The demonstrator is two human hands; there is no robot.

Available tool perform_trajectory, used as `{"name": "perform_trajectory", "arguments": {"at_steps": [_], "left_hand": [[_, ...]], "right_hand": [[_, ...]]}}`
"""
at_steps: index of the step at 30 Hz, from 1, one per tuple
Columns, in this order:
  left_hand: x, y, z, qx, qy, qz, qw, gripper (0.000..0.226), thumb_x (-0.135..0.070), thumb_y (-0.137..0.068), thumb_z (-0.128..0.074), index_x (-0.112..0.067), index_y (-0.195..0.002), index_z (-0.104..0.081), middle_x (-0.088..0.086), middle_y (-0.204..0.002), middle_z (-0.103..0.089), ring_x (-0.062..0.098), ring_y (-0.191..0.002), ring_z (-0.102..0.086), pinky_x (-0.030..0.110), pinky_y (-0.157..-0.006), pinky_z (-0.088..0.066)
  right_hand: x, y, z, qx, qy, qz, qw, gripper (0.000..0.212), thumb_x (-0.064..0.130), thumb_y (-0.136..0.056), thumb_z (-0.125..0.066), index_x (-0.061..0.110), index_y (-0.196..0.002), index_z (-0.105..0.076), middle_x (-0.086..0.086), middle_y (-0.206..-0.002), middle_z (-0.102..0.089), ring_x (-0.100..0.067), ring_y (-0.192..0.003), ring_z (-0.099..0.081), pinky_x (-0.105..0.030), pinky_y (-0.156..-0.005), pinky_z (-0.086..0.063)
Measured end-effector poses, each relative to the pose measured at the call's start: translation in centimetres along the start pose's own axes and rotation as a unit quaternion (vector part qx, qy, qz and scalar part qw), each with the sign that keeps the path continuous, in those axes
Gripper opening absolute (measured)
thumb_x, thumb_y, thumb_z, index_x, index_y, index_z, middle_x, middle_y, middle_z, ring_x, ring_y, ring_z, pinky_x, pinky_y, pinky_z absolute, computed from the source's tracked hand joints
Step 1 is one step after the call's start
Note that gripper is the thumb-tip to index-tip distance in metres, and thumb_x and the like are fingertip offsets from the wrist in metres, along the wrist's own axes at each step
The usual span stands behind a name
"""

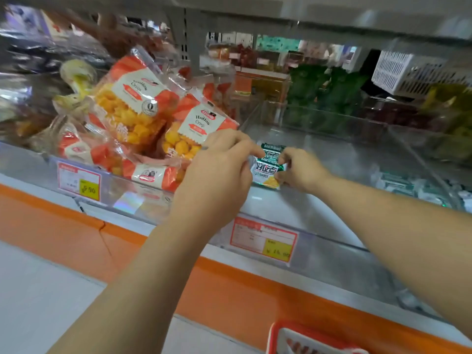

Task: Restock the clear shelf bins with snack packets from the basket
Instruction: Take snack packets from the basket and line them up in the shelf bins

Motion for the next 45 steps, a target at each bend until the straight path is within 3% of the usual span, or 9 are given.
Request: {"name": "perform_trajectory", "arguments": {"at_steps": [4,10,16,21,26,33,36,40,45], "left_hand": [[-0.2,0.0,0.1,0.007,-0.004,-0.004,1.000,0.043,-0.024,-0.081,-0.032,-0.012,-0.100,-0.069,0.006,-0.108,-0.061,0.025,-0.104,-0.053,0.037,-0.082,-0.044],[-0.9,0.2,0.5,0.002,-0.023,0.010,1.000,0.042,-0.022,-0.081,-0.032,-0.011,-0.098,-0.069,0.006,-0.109,-0.061,0.027,-0.105,-0.053,0.040,-0.082,-0.049],[-6.4,3.7,2.4,-0.085,-0.049,-0.041,0.994,0.026,-0.008,-0.075,-0.045,-0.014,-0.087,-0.067,0.003,-0.099,-0.063,0.022,-0.093,-0.051,0.034,-0.077,-0.038],[-12.1,9.4,0.5,0.046,-0.044,-0.141,0.988,0.026,-0.011,-0.076,-0.044,-0.015,-0.084,-0.067,-0.001,-0.087,-0.065,0.022,-0.072,-0.060,0.031,-0.065,-0.042],[-14.5,15.7,-4.1,0.283,-0.099,-0.135,0.944,0.023,-0.017,-0.075,-0.048,-0.022,-0.087,-0.068,-0.003,-0.086,-0.065,0.021,-0.073,-0.064,0.027,-0.059,-0.047],[-10.8,20.9,-7.8,0.512,-0.186,-0.048,0.837,0.044,-0.019,-0.096,-0.044,-0.029,-0.139,-0.041,-0.003,-0.146,-0.035,0.019,-0.133,-0.035,0.037,-0.109,-0.033],[-9.4,22.2,-8.3,0.559,-0.214,-0.042,0.800,0.048,-0.024,-0.097,-0.043,-0.028,-0.144,-0.034,0.001,-0.153,-0.021,0.021,-0.137,-0.029,0.039,-0.109,-0.033],[-8.6,23.0,-8.7,0.556,-0.198,-0.033,0.806,0.047,-0.027,-0.098,-0.040,-0.029,-0.144,-0.032,0.000,-0.157,-0.007,0.020,-0.136,-0.033,0.035,-0.108,-0.033],[-8.4,23.2,-8.7,0.555,-0.191,-0.024,0.809,0.045,-0.029,-0.098,-0.040,-0.028,-0.143,-0.034,0.000,-0.157,-0.005,0.020,-0.137,-0.031,0.036,-0.106,-0.034]], "right_hand": [[0.6,0.4,0.8,0.005,0.064,0.017,0.998,0.039,0.018,-0.081,-0.071,0.010,-0.118,-0.061,-0.015,-0.119,-0.060,-0.030,-0.109,-0.054,-0.027,-0.082,-0.038],[1.9,3.7,2.7,0.019,0.075,0.038,0.996,0.053,0.018,-0.082,-0.070,0.016,-0.132,-0.051,-0.017,-0.125,-0.046,-0.032,-0.113,-0.049,-0.026,-0.088,-0.036],[3.3,12.0,7.7,-0.055,-0.022,0.109,0.992,0.029,0.012,-0.084,-0.065,0.016,-0.113,-0.064,-0.008,-0.113,-0.056,-0.023,-0.092,-0.058,-0.022,-0.079,-0.038],[2.0,23.8,10.5,-0.131,-0.030,0.231,0.964,0.014,0.013,-0.082,-0.058,0.017,-0.093,-0.066,0.013,-0.085,-0.055,-0.004,-0.070,-0.052,-0.010,-0.064,-0.035],[-3.9,30.9,6.3,0.022,0.026,0.177,0.984,0.017,0.020,-0.093,-0.052,0.020,-0.104,-0.065,0.006,-0.098,-0.062,-0.010,-0.084,-0.056,-0.025,-0.075,-0.048],[-10.6,35.3,-2.3,0.319,0.099,0.078,0.939,0.035,0.019,-0.094,-0.049,0.023,-0.129,-0.051,0.002,-0.124,-0.055,-0.015,-0.099,-0.056,-0.030,-0.084,-0.049],[-12.0,35.9,-6.0,0.366,0.100,0.055,0.924,0.052,0.021,-0.090,-0.056,0.018,-0.139,-0.038,-0.002,-0.134,-0.044,-0.018,-0.109,-0.051,-0.029,-0.084,-0.045],[-13.3,35.8,-10.5,0.387,0.001,-0.030,0.921,0.080,0.028,-0.088,-0.061,0.016,-0.151,-0.012,-0.003,-0.152,-0.017,-0.023,-0.130,-0.038,-0.033,-0.104,-0.038],[-13.6,35.6,-12.9,0.380,-0.046,-0.118,0.916,0.041,0.023,-0.083,-0.066,0.022,-0.119,-0.046,-0.005,-0.135,-0.029,-0.021,-0.111,-0.046,-0.029,-0.092,-0.043]]}}
Point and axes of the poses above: each hand's wrist, its own y-axis away from the middle knuckle, its own z-axis out of the back of the hand, x = y × z, the point moved 4 cm from there along -y, towards the middle knuckle
